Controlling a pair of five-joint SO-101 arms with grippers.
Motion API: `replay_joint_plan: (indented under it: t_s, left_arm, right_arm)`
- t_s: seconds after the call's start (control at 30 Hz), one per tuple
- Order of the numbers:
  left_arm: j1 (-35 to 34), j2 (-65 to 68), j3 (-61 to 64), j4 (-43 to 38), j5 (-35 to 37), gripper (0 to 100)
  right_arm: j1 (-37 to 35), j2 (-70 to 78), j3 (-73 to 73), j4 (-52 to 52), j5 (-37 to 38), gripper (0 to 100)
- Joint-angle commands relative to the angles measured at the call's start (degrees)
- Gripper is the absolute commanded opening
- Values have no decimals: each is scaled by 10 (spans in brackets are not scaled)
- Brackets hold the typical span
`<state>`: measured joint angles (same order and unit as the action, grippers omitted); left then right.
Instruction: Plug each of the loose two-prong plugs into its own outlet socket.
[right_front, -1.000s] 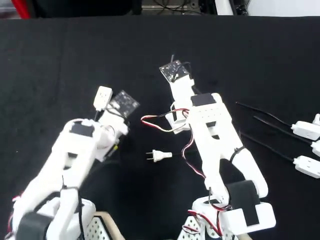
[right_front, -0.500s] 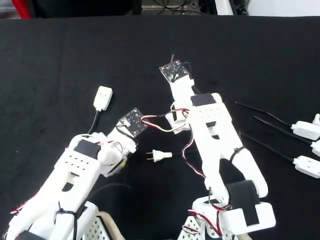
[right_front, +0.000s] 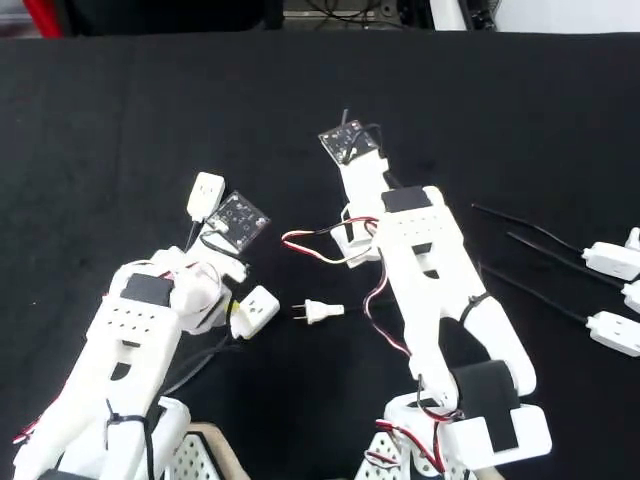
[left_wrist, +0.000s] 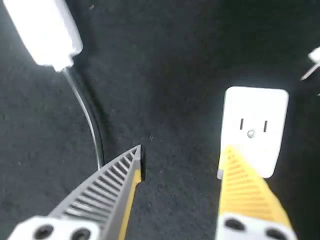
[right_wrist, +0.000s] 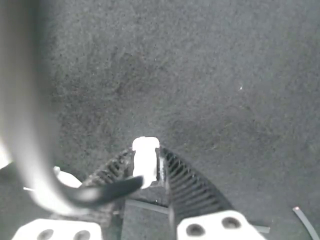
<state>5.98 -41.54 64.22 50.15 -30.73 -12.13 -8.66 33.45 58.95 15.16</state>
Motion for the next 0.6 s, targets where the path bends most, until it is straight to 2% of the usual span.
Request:
replay_joint_plan:
  t_s: [0.0,0.1,0.2,0.33,0.57]
  left_arm:
    - [34,-35,-39,68,13,245]
    - [108,-103,-7,91,51,245]
    - [167,-184,71,35,62,245]
    - [148,-208,140,-56,62,248]
    - [137,-33,72,-64,52,246]
  right_arm:
    - [8,-2,-36,3,4,11]
    - [11,-2,-39,4,8,11]
    - [33,-3,-45,5,18,11]
    - [39,-2,-48,5,17,11]
    - [39,-2,-47,5,17,11]
